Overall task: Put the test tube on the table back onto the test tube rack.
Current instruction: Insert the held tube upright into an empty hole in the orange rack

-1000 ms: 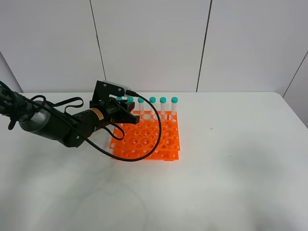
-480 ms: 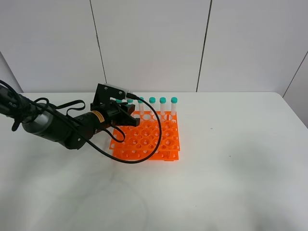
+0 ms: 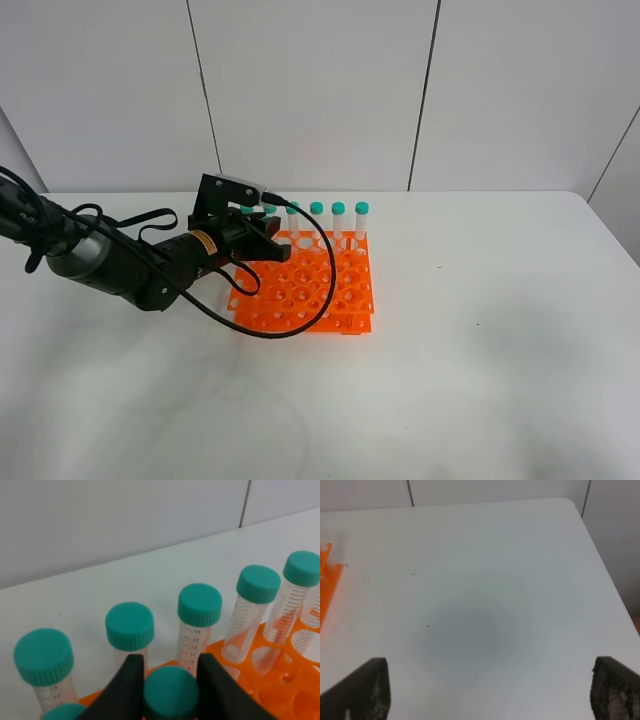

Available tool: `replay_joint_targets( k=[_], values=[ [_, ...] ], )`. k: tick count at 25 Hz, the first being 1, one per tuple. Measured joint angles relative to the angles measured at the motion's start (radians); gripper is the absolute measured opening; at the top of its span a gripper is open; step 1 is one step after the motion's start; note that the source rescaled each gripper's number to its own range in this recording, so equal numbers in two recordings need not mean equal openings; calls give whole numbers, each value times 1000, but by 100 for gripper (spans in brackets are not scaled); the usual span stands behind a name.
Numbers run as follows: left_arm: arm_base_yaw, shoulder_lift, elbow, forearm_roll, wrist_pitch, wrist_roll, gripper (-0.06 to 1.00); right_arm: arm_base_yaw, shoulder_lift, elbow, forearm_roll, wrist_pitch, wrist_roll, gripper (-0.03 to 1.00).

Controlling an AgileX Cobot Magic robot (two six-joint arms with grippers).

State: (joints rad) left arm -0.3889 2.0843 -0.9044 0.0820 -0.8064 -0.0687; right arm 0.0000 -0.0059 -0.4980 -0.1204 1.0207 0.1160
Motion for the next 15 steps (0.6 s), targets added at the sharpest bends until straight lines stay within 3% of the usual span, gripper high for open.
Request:
replay_joint_targets(
  k=[7,15],
  values=[
    [0,0,0,1,0,-20,26,0,0,0,0,0,0,84],
    [0,0,0,4,1,-20,29,0,0,0,0,0,0,84]
  ],
)
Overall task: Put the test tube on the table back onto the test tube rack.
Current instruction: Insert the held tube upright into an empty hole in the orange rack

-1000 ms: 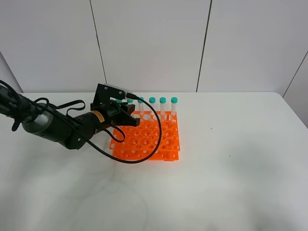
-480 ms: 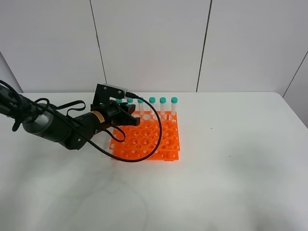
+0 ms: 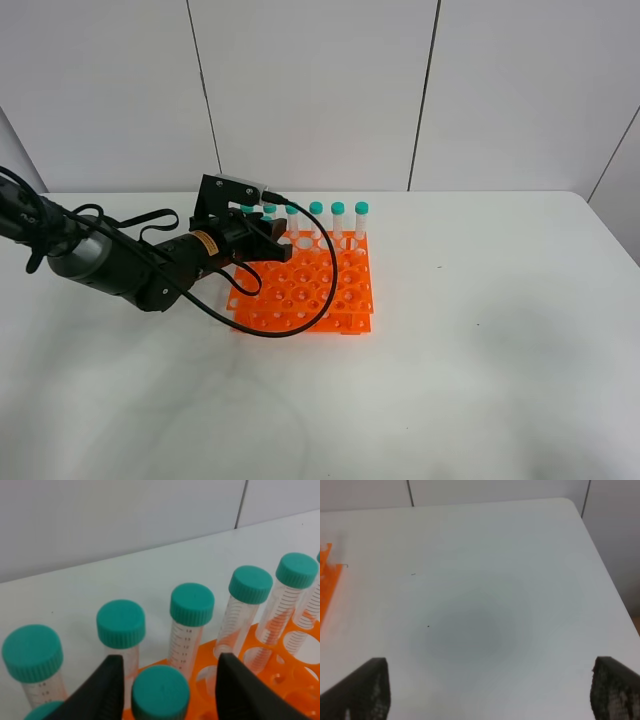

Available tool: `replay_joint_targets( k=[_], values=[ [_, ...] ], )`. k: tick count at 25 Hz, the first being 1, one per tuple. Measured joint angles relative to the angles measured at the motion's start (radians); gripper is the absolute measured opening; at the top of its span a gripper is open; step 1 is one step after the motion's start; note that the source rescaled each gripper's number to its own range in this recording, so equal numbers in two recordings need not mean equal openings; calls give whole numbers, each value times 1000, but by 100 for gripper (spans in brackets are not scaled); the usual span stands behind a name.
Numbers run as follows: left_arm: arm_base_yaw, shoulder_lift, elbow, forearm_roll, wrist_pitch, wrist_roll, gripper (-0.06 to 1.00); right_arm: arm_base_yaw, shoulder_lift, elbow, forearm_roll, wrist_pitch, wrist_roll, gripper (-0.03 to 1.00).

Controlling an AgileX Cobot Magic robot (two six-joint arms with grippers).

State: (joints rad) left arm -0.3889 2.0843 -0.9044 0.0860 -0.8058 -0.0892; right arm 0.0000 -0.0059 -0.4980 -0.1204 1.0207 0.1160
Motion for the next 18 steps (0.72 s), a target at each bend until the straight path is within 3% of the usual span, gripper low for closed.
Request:
replay_joint_targets(
  k=[18],
  values=[
    [0,-32,1,0,9,0,29,0,0,0,0,0,0,84]
  ],
)
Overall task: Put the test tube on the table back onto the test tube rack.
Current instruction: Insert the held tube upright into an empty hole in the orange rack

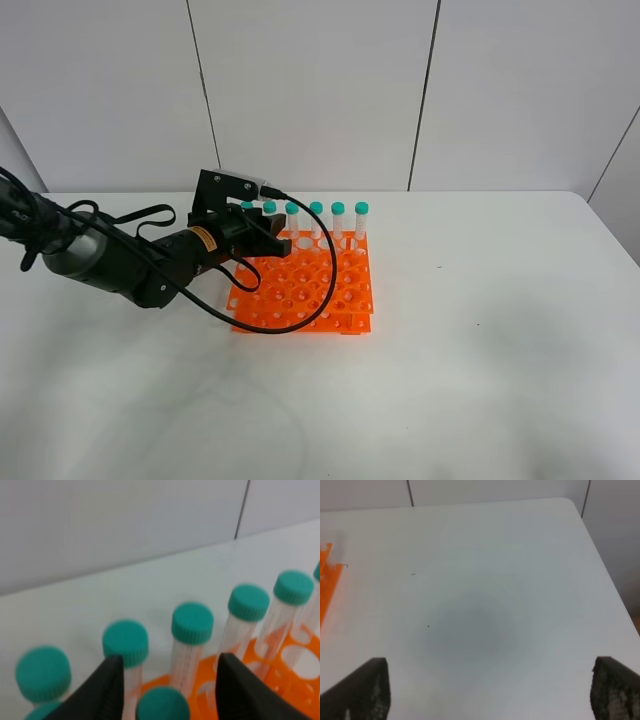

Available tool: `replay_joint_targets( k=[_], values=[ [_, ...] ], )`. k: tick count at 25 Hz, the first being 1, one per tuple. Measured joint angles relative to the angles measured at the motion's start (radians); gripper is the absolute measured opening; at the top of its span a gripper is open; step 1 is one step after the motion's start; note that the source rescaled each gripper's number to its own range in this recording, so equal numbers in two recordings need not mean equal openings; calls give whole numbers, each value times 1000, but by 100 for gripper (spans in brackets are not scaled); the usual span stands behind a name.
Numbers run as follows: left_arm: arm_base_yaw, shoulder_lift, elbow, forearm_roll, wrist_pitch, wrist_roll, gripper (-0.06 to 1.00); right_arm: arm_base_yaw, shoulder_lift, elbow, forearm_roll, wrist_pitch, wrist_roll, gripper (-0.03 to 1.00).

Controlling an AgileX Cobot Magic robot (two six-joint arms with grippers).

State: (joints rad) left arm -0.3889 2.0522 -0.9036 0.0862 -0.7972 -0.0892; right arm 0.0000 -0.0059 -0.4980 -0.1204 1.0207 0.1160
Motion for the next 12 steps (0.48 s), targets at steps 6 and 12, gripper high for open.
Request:
replay_joint_targets(
  k=[6,12],
  values=[
    [0,-79,0,-2,23,9,29,0,0,0,0,0,0,84],
    [0,-172,1,-2,117,9,29,0,0,0,0,0,0,84]
  ],
)
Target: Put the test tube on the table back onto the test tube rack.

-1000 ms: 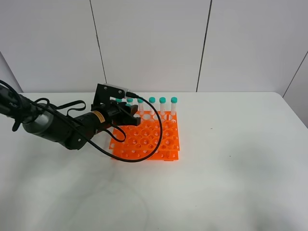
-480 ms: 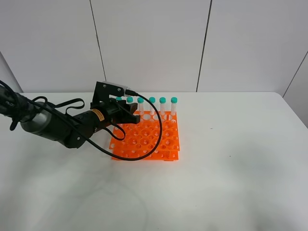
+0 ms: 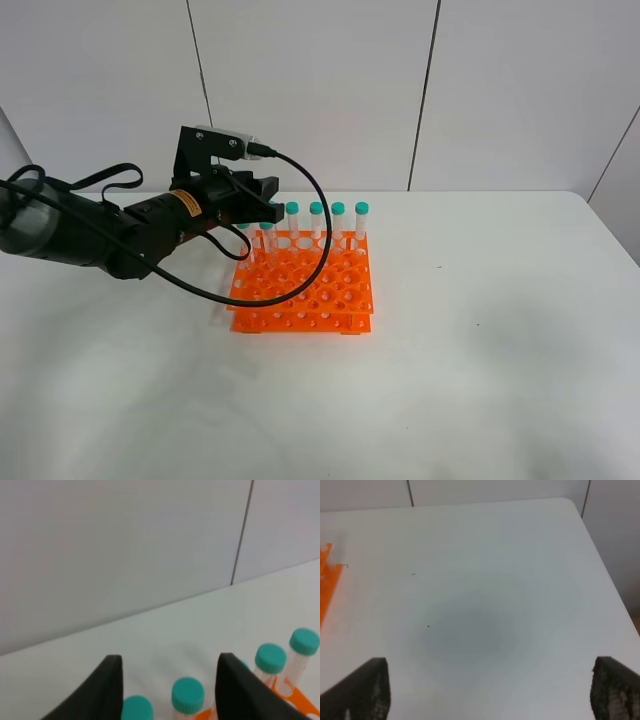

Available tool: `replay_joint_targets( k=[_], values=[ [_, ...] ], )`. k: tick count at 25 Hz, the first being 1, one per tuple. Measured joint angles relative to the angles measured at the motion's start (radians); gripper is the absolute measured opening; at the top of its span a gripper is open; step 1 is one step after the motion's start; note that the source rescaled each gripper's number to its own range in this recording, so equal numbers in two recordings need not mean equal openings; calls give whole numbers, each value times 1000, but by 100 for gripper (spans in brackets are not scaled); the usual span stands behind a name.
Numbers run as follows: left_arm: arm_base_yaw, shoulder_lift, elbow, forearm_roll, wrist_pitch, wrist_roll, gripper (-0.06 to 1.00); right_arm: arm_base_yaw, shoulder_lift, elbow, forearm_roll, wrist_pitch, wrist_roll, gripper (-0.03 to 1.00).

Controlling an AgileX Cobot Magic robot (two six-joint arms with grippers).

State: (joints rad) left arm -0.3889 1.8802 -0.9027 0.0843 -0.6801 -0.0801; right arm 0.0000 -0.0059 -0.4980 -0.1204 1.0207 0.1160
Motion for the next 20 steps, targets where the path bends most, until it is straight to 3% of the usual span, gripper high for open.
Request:
replay_joint_targets(
  k=[9,17,20],
  values=[
    [20,-161,0,2,155,2,29,0,0,0,0,0,0,84],
    [167,-291,1,2,448,1,29,0,0,0,0,0,0,84],
    [237,-325,1,-52,556,2,29,0,0,0,0,0,0,84]
  ],
)
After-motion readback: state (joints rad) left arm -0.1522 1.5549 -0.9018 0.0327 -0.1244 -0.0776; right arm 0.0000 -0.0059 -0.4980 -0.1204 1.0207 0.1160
